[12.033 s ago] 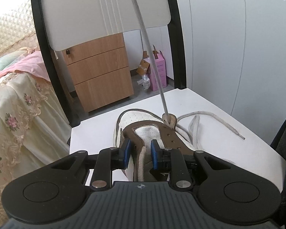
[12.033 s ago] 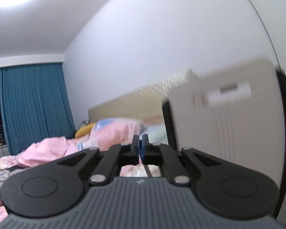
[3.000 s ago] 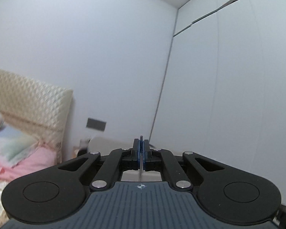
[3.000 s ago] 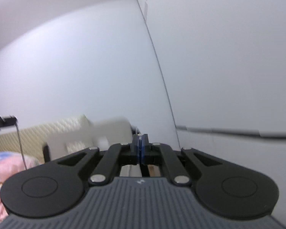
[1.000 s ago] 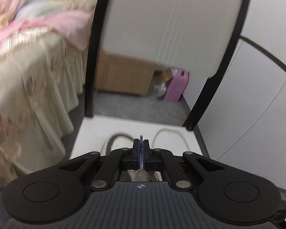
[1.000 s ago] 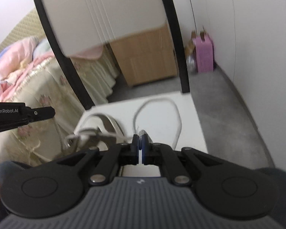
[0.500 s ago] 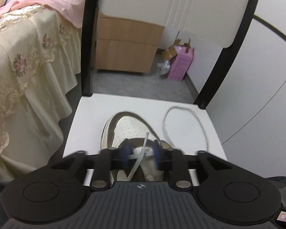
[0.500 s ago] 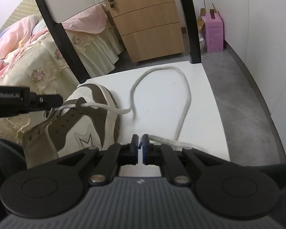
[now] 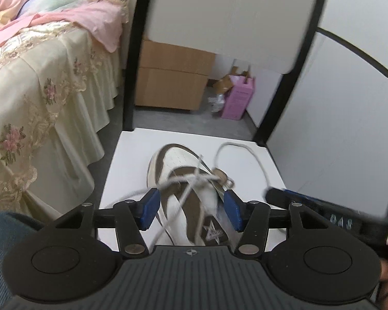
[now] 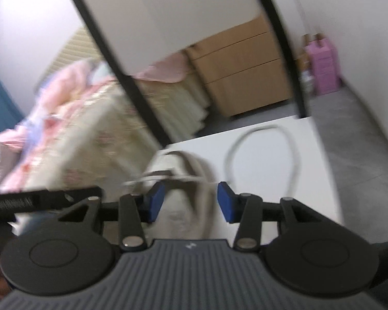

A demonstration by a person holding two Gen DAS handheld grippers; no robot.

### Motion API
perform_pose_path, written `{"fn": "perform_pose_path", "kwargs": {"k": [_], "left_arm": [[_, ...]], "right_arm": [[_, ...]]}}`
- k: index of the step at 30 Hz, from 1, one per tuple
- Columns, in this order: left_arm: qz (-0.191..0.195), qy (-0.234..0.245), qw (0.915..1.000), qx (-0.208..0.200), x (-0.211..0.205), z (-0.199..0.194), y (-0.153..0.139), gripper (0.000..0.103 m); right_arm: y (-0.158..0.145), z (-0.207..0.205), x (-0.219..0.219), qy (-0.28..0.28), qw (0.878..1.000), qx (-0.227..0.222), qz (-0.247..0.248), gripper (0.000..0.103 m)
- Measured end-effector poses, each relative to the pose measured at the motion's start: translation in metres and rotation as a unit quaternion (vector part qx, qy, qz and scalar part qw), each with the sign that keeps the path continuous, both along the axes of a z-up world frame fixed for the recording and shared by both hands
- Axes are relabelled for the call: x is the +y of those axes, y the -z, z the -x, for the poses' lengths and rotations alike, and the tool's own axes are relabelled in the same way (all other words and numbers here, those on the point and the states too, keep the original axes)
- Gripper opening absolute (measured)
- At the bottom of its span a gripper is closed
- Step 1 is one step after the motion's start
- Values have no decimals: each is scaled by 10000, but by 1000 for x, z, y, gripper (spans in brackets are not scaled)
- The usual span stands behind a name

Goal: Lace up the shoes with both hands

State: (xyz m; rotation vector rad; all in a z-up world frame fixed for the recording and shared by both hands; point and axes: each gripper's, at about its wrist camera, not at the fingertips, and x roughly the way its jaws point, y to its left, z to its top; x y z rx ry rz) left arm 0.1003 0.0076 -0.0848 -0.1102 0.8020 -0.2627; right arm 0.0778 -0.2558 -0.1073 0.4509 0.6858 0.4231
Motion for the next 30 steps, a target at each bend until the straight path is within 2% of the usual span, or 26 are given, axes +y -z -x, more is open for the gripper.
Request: {"fn": "perform_pose_path", "kwargs": {"k": [3, 5, 6, 9, 11, 14, 21, 24, 27, 28, 30], "left_arm": [[-108, 99, 9999, 33, -3, 8, 9, 53], [-210, 117, 9997, 27, -5, 10, 17, 47], [-248, 122, 9996, 19, -6, 10, 21, 46], [-328, 137, 9993, 63, -8, 7, 33, 29], [-244, 208, 9994, 89, -9, 2, 41, 20], [-125, 253, 9996, 57, -8, -1, 44, 16], [-138, 430, 9990, -21, -12, -2, 46, 15], [-14, 376, 9993, -22, -8, 0, 47, 15], [144, 330, 9993, -50, -3, 0, 48, 15], [146, 317, 9994, -80, -2, 0, 49, 15], [142, 303, 9993, -167, -3, -1, 49, 16]], "right_arm": [[-3, 4, 8, -212, 9998, 39, -16, 47], [-2, 6, 15, -330, 9993, 115, 102, 43], [-1, 6, 18, -359, 9990, 170, 180, 37], [4, 7, 30, -434, 9979, 255, 416, 21], [5, 10, 39, -450, 9969, 206, 619, 17], [4, 17, 45, -437, 9955, 73, 839, 13], [6, 24, 41, -390, 9966, 207, 699, 13], [3, 25, 33, -279, 9981, 249, 488, 14], [-12, 22, 24, -214, 9993, -53, 317, 17], [-17, 19, 25, -225, 9987, -151, 422, 19], [-26, 6, 33, -355, 9943, -309, 952, 20]]}}
